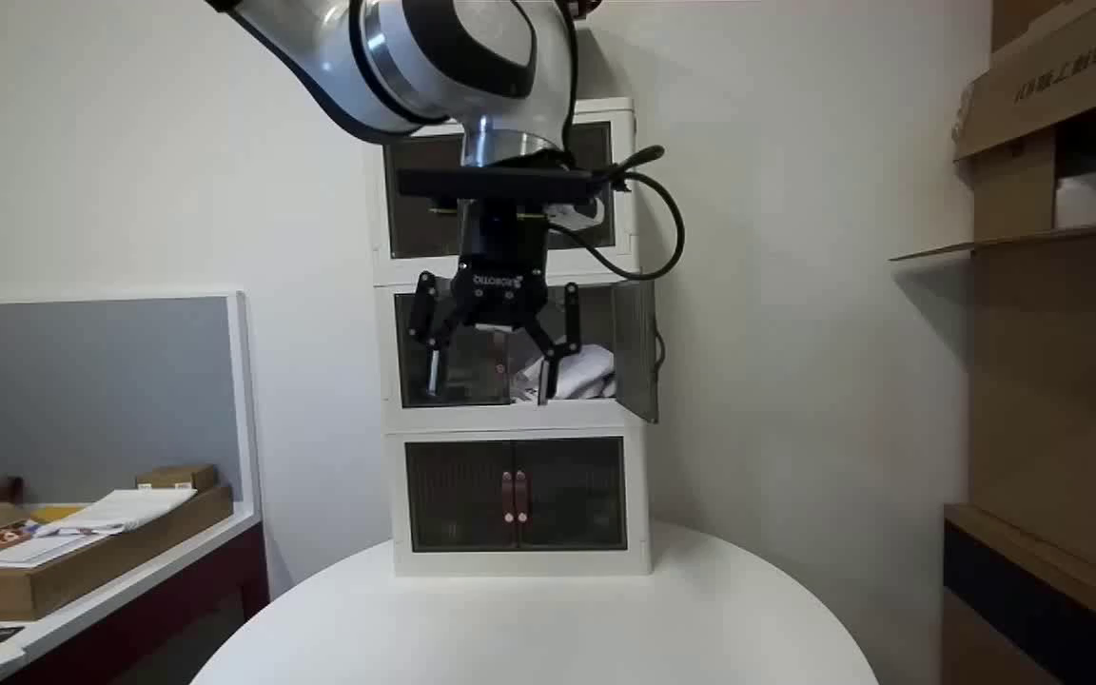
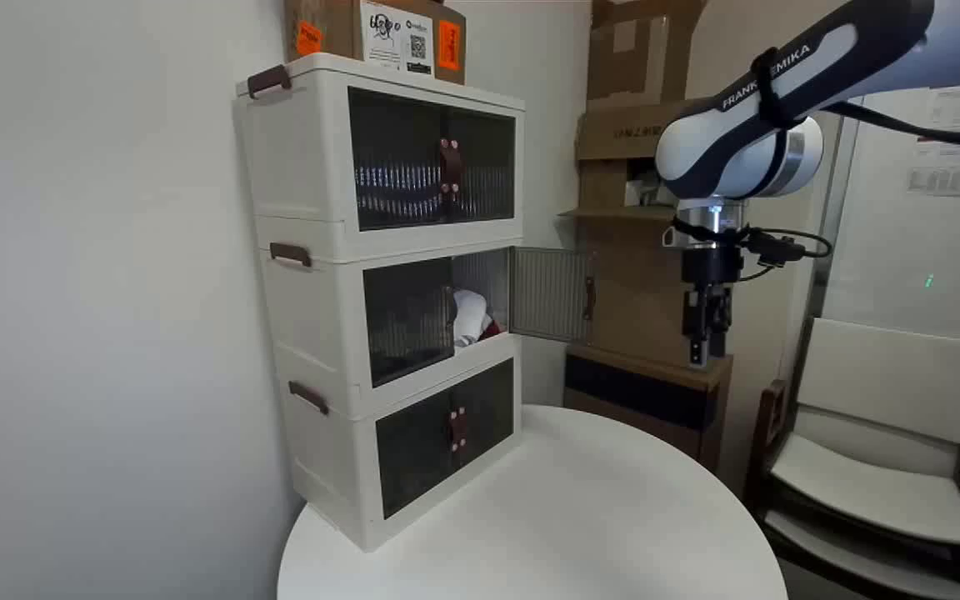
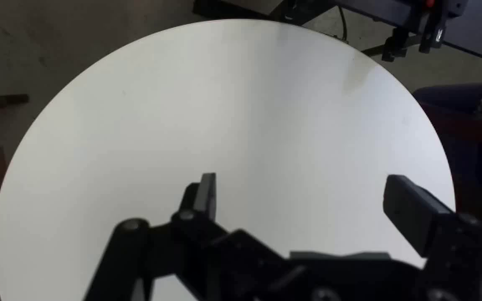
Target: Remove the towel from the open cabinet and put it on the table
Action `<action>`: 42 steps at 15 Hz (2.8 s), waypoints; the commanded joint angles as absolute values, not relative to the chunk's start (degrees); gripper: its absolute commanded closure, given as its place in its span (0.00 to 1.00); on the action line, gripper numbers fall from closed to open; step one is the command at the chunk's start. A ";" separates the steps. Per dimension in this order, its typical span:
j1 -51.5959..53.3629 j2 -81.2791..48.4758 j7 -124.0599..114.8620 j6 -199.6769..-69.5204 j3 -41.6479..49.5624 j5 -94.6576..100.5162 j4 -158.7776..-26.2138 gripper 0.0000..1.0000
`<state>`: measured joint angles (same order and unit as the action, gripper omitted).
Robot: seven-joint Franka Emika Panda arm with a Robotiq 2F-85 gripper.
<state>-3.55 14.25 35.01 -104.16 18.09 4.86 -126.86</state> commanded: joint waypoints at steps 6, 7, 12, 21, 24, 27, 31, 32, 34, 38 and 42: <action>-5.52 9.68 35.29 -105.86 15.62 5.13 -125.63 0.00; -5.45 8.48 35.49 -106.85 15.48 4.33 -125.23 0.00; -5.00 0.09 31.54 -126.72 12.87 0.61 -124.99 0.00; -6.43 -20.32 31.98 -148.03 0.01 -19.13 -109.18 0.00; -6.65 -24.85 29.65 -150.42 -2.41 -16.54 -102.03 0.00; -7.10 -28.07 27.33 -153.16 -3.91 -15.81 -96.75 0.00; -9.03 -30.36 23.93 -158.27 -5.80 -17.36 -93.48 0.00; -9.32 -30.96 22.91 -158.96 -6.06 -17.07 -92.63 0.00; -9.66 -32.24 21.16 -160.81 -6.63 -16.83 -91.01 0.00; -9.72 -35.53 16.95 -165.86 -7.72 -17.02 -87.92 0.00; -9.33 -39.21 12.65 -170.41 -7.70 -15.56 -84.67 0.00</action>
<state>-9.23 -35.16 16.31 -167.47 -7.22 -17.19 -89.34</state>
